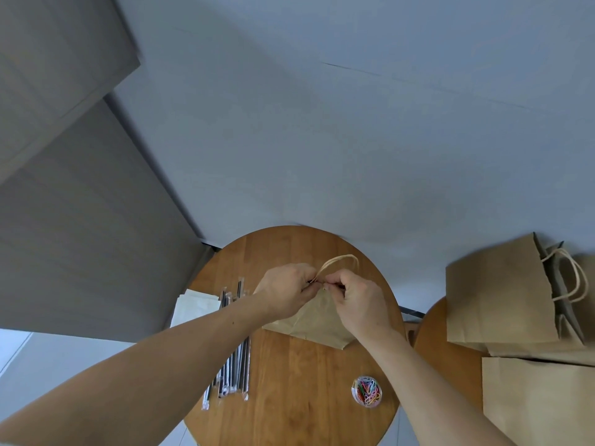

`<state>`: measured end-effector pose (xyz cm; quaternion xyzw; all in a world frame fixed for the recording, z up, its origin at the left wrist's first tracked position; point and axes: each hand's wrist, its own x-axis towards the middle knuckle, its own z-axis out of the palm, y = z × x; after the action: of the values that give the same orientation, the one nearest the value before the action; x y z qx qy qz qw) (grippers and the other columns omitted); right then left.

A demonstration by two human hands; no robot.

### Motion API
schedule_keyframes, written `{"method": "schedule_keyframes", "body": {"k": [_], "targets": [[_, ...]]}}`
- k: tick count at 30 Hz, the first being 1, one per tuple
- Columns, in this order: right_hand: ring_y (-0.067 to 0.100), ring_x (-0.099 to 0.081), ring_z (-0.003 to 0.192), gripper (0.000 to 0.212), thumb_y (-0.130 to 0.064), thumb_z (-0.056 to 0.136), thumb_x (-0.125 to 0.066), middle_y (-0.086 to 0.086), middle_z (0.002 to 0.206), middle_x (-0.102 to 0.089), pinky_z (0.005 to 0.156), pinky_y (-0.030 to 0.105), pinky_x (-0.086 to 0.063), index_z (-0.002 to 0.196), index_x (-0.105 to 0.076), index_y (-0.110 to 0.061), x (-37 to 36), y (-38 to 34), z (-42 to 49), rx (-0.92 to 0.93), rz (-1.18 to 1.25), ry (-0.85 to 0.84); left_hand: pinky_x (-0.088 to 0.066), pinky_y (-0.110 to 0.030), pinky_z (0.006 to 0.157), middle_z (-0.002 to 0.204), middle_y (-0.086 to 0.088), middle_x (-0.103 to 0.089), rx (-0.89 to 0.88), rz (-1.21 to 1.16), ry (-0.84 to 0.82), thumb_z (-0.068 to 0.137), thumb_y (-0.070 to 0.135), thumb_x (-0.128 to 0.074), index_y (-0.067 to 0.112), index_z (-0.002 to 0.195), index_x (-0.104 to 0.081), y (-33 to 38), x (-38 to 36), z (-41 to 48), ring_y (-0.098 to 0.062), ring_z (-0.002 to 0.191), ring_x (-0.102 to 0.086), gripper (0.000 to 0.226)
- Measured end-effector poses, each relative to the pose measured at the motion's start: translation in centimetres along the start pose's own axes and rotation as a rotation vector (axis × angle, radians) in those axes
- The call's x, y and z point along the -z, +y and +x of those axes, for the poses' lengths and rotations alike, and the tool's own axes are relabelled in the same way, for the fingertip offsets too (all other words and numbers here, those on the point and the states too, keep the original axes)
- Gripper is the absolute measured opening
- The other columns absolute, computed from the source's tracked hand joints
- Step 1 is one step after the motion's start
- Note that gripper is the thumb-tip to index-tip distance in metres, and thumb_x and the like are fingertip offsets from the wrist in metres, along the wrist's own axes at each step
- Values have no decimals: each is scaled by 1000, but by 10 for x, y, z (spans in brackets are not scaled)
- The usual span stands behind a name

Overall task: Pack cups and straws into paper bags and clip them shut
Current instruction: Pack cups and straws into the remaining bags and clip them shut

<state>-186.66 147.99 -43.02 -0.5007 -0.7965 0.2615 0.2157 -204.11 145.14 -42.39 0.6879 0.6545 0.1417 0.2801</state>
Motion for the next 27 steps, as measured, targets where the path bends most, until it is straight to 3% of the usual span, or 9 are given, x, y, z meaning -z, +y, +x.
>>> {"method": "schedule_keyframes", "body": {"k": [7, 11, 16, 20, 23, 25, 27], "targets": [[11, -67, 66, 10, -26, 86, -75, -9, 81, -74, 58, 24, -51, 95, -76, -20, -5, 0, -2, 31, -107, 10, -45, -31, 65, 80, 12, -56, 26, -17, 28, 100, 35, -51, 19, 97, -66, -2, -6, -2, -12, 75, -56, 22], [11, -68, 71, 14, -30, 89, -71, -8, 85, -74, 61, 21, -47, 99, -75, -21, -4, -1, 1, 19, -149, -48, -41, -29, 60, 74, 12, -52, 48, -6, 51, 99, 34, -51, 15, 89, -63, -4, -8, -2, -13, 70, -54, 24], [11, -68, 79, 16, -31, 92, -67, -8, 91, -74, 67, 25, -52, 104, -74, -22, 1, -3, 2, 41, -140, -78, -46, -32, 65, 80, 10, -58, 46, 2, 54, 99, 35, -52, 18, 95, -66, -1, -5, -3, -13, 75, -57, 22], [7, -68, 81, 16, -20, 86, -75, -6, 94, -73, 67, 23, -56, 102, -74, -16, 9, 1, -7, 171, -14, 76, -48, -28, 69, 88, 16, -62, 22, -46, 13, 96, 35, -56, 27, 102, -70, -1, 10, -1, -6, 81, -57, 17], [-5, -61, 76, 11, -21, 89, -70, -9, 94, -68, 66, 7, -47, 97, -71, -13, 19, 13, -17, 234, 31, 192, -51, -24, 74, 91, 21, -62, 49, -75, 2, 91, 36, -63, 31, 103, -70, -10, 19, -3, -4, 88, -61, 15], [-9, -52, 70, 22, -33, 89, -64, -15, 98, -59, 64, 2, -39, 101, -67, -15, 27, 24, -21, 154, 27, 216, -48, -20, 77, 98, 24, -61, 70, -91, 25, 87, 38, -67, 34, 110, -68, -22, 21, -7, 1, 95, -59, 24], [-2, -54, 83, 40, -43, 86, -68, -18, 110, -51, 71, 10, -43, 117, -61, -18, 30, 36, -24, 2, 34, 155, -44, -18, 83, 112, 24, -58, 112, -103, 54, 82, 40, -73, 35, 125, -60, -35, 21, -12, 2, 102, -54, 46]]}}
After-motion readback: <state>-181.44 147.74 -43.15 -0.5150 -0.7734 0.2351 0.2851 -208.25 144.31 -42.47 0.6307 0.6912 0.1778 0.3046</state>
